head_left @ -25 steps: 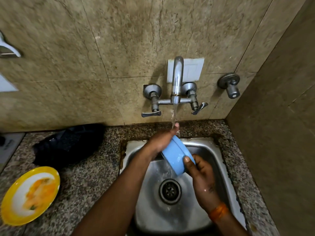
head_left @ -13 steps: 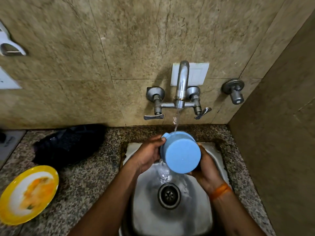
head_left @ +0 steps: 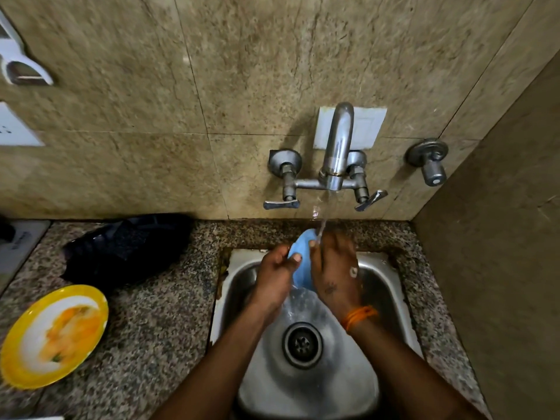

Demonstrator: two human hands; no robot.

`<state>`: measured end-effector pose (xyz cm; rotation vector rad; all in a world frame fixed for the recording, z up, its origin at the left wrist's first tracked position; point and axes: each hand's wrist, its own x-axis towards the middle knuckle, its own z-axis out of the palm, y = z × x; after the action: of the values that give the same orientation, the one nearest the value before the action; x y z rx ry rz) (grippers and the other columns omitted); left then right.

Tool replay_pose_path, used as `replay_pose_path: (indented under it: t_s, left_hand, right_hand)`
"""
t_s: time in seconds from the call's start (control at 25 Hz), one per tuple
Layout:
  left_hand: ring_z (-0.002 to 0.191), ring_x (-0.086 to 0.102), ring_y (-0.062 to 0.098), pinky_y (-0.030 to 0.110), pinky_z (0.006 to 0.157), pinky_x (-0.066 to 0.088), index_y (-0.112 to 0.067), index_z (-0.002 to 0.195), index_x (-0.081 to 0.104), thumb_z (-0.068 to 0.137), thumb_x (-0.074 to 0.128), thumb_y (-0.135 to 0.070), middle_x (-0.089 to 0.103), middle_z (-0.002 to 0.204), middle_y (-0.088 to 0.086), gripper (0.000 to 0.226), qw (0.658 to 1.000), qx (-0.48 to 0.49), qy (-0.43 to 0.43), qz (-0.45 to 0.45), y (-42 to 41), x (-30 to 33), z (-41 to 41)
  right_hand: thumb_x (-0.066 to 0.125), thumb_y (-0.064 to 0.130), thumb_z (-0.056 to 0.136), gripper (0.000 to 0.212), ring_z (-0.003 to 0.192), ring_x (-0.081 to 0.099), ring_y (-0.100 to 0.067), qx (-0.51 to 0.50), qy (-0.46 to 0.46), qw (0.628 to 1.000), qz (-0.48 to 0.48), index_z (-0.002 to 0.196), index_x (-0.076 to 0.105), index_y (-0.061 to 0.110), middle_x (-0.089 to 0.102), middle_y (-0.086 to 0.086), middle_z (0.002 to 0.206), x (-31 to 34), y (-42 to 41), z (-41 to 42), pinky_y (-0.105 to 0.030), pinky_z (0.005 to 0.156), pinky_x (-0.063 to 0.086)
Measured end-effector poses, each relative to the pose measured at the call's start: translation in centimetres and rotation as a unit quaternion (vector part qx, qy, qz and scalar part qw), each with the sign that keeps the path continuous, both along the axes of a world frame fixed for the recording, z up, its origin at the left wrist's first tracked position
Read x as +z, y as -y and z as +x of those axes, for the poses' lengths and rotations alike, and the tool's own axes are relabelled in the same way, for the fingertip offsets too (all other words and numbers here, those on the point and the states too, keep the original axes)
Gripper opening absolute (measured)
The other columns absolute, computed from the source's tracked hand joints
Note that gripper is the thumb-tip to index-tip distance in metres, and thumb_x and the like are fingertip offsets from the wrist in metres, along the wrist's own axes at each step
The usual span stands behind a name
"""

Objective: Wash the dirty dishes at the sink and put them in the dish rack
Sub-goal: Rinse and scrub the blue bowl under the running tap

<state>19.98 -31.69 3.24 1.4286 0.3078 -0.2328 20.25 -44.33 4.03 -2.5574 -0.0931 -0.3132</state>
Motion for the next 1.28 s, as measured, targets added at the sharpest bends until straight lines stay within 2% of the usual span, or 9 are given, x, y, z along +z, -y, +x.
replay_pose_path:
  t_s: [0.16,0.36,0.44,0.52,0.64,0.76,0.96,1.12,1.28]
  left_hand:
    - [0.104,0.074,0.037,0.048,0.096,0.058,-0.009,0.109,0.075,0.095,0.055,-0.007,0.078,0.109,0.017,0.024,0.99,0.099,-0.049,-0.093,0.6,0.3,0.7]
    - [0.068,0.074,0.026,0.03,0.049,0.058,0.002,0.13,0.058,0.103,0.05,-0.004,0.073,0.099,0.021,0.029,0.941,0.153,-0.13,-0.273,0.1,0.6,0.1]
    - [0.075,0.077,0.027,0.031,0.056,0.061,0.003,0.131,0.057,0.103,0.05,-0.004,0.074,0.103,0.023,0.031,0.924,0.141,-0.133,-0.329,0.2,0.5,-1.1]
    - [0.089,0.077,0.032,0.037,0.064,0.063,0.003,0.136,0.056,0.102,0.051,-0.005,0.073,0.115,0.025,0.036,0.922,0.133,-0.133,-0.339,0.0,-0.1,-1.6]
    - [0.094,0.074,0.033,0.037,0.069,0.065,0.006,0.14,0.053,0.102,0.049,-0.007,0.069,0.124,0.028,0.04,0.917,0.156,-0.123,-0.347,-0.3,-1.2,-1.8]
    - [0.1,0.074,0.03,0.034,0.076,0.065,0.005,0.142,0.053,0.103,0.046,-0.007,0.063,0.135,0.028,0.041,0.918,0.163,-0.099,-0.347,-0.7,-1.8,-2.4]
    - [0.103,0.072,0.036,0.039,0.079,0.064,0.008,0.137,0.055,0.099,0.049,0.001,0.067,0.128,0.03,0.039,0.916,0.147,-0.075,-0.365,-0.7,-1.6,-4.0]
    - [0.104,0.072,0.036,0.04,0.082,0.064,0.008,0.143,0.049,0.094,0.052,-0.006,0.061,0.136,0.032,0.051,0.908,0.176,-0.058,-0.376,-0.6,-2.6,-5.0]
    - [0.109,0.069,0.037,0.039,0.084,0.062,0.001,0.137,0.058,0.1,0.05,-0.002,0.069,0.129,0.025,0.038,0.962,0.114,-0.015,-0.247,-1.2,-2.4,-4.7]
  right_hand:
    - [0.042,0.018,0.103,0.057,0.158,0.011,-0.031,0.198,0.042,0.979,-0.035,0.158,0.033,0.007,0.028,-0.012,0.166,-1.7,-0.6,-2.8,-0.053,0.125,0.022]
    - [0.047,0.04,0.105,0.068,0.157,0.015,-0.019,0.121,0.016,0.988,0.094,0.163,0.018,0.016,0.017,-0.003,0.17,-2.8,0.4,-3.6,-0.045,0.126,0.023]
    - [0.049,0.062,0.096,0.08,0.153,0.025,-0.014,0.023,-0.065,0.975,0.212,0.162,0.022,0.024,0.026,0.001,0.167,-1.9,0.9,-2.2,-0.041,0.125,0.025]
    - [0.04,0.077,0.089,0.09,0.152,0.027,-0.016,0.011,-0.122,0.975,0.183,0.161,0.026,0.024,0.029,-0.001,0.166,-1.1,1.6,-1.4,-0.042,0.126,0.024]
    - [0.028,0.07,0.096,0.084,0.156,0.009,-0.012,0.116,-0.105,0.987,0.039,0.163,0.014,0.02,0.012,0.0,0.17,0.0,0.5,-3.2,-0.035,0.128,0.011]
    - [0.029,0.061,0.103,0.07,0.155,-0.002,0.001,0.232,-0.101,0.965,0.069,0.162,0.009,0.028,0.003,0.01,0.17,0.3,-0.5,-5.1,-0.028,0.127,0.003]
    - [0.018,0.078,0.095,0.083,0.155,0.006,-0.001,0.134,-0.142,0.974,0.118,0.163,0.014,0.03,0.012,0.008,0.17,-0.9,2.1,-3.0,-0.042,0.128,0.014]
    - [0.031,0.056,0.106,0.067,0.156,0.011,-0.005,0.243,-0.046,0.969,0.024,0.162,0.023,0.02,0.018,0.002,0.17,0.0,0.8,-5.5,-0.035,0.128,0.014]
    - [0.044,0.044,0.107,0.063,0.157,0.015,-0.012,0.255,0.011,0.967,-0.005,0.16,0.029,0.013,0.023,-0.003,0.169,0.1,2.2,-4.4,-0.038,0.127,0.019]
